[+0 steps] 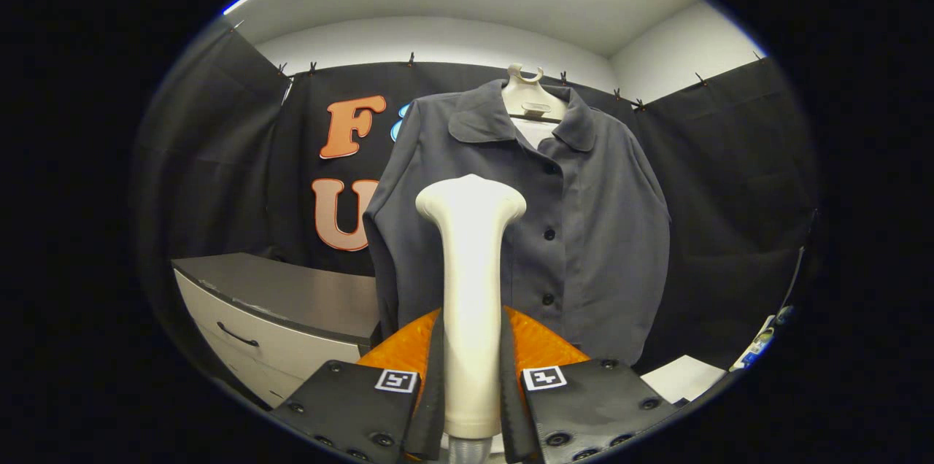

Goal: Iron the clothes twice with a garment steamer, once on the left side and once on the right side.

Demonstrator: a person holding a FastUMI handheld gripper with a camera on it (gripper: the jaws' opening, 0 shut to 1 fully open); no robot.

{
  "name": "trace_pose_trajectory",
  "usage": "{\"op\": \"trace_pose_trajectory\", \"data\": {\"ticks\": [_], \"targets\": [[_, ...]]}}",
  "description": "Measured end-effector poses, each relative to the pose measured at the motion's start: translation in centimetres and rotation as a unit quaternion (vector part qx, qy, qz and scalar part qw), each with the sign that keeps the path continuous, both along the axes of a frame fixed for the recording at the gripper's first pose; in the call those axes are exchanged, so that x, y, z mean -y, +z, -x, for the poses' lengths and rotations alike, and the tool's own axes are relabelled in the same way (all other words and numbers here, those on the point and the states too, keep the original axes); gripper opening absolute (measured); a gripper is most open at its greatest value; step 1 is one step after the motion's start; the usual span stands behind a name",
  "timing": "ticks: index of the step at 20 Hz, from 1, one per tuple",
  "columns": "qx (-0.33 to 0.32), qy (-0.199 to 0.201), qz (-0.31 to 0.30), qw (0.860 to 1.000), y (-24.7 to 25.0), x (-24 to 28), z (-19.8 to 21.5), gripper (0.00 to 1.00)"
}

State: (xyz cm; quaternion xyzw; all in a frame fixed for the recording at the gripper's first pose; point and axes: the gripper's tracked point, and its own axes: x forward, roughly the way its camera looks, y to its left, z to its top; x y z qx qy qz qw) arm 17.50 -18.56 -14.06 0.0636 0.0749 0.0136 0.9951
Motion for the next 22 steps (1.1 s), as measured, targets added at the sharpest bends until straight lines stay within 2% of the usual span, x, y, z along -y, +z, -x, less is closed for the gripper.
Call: {"op": "trace_pose_trajectory", "data": {"ticks": [7,22], "targets": [[-0.026,-0.010,0.007,1.000,-3.5,0.4,2.2,0.39],[-0.101,0.006,0.004,0.995,-12.7,-1.2,8.2,0.39]]}}
